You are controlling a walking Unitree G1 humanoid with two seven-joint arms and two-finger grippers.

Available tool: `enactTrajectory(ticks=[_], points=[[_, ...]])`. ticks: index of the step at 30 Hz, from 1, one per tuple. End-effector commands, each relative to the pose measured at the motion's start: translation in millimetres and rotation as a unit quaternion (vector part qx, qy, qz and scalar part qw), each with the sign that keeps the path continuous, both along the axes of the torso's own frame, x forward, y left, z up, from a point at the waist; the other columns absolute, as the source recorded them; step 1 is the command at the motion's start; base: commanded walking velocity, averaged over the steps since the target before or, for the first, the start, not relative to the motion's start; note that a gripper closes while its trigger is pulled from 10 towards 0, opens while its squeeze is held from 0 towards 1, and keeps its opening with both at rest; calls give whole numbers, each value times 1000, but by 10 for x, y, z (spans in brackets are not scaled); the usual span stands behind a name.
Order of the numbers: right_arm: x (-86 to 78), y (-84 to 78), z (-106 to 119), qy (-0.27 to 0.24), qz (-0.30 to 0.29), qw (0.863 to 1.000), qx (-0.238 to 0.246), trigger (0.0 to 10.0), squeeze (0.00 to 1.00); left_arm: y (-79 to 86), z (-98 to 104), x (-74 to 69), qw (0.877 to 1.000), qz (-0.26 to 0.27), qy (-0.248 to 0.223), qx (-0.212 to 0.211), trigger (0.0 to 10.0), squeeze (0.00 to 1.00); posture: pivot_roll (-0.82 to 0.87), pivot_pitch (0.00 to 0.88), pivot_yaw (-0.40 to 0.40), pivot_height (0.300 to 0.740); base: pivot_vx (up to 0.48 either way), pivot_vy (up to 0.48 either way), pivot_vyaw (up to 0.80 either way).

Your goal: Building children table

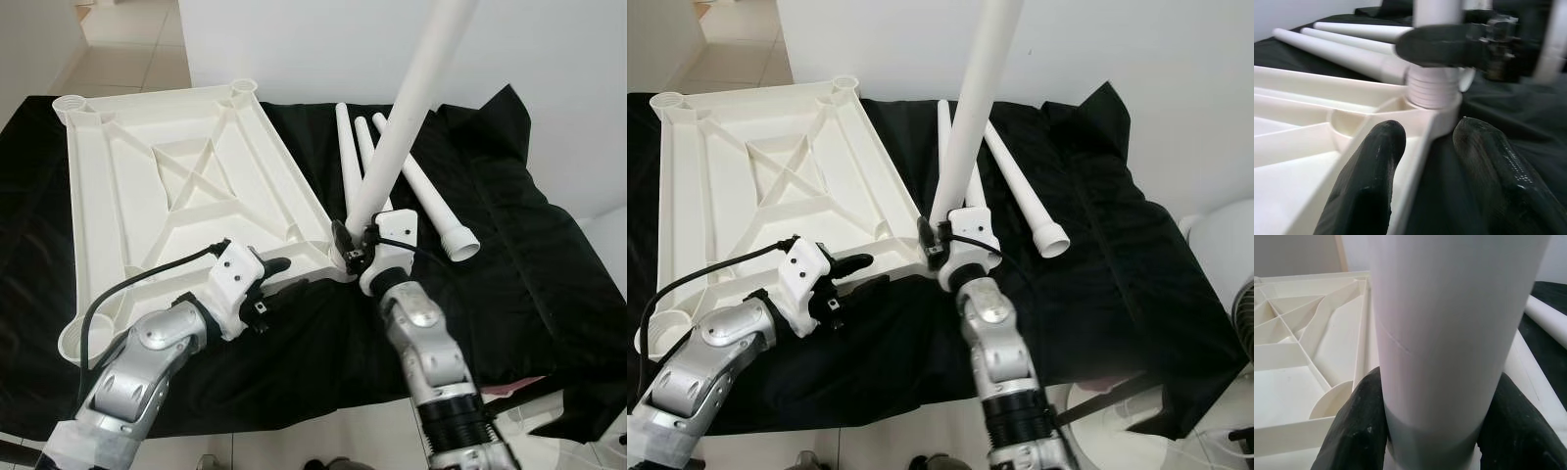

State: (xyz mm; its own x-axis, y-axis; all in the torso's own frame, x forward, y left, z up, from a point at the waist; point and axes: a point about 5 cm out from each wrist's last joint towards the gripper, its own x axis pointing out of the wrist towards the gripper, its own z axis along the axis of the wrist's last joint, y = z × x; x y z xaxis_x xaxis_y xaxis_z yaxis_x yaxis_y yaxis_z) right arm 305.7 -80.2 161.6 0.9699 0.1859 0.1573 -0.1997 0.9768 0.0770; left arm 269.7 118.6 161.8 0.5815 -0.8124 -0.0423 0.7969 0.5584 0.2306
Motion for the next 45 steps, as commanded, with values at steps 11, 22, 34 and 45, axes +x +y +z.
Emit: enactTrajectory(ticks=[11,22,34,45], points=[[-68,-25,-90,24,-31,999,8,10000,0,14,2,49,1000,-21,-8,13,10000,0,2,53,-97,740,0,0,0],[-2,-135,13,-5,9,1000,1,10000,1000,11,32,77,1000,-17,-12,6,10000,0,9,58,-82,740,0,0,0],[12,-186,-55,-1,133,990,-34,10000,0,31,33,123,1000,-12,-13,6,10000,0,-7,65,-69,740,0,0,0],[128,-313,-146,5,209,974,-81,10000,0,-7,31,132,1000,-15,-13,1,10000,0,-12,64,-66,740,0,0,0]])
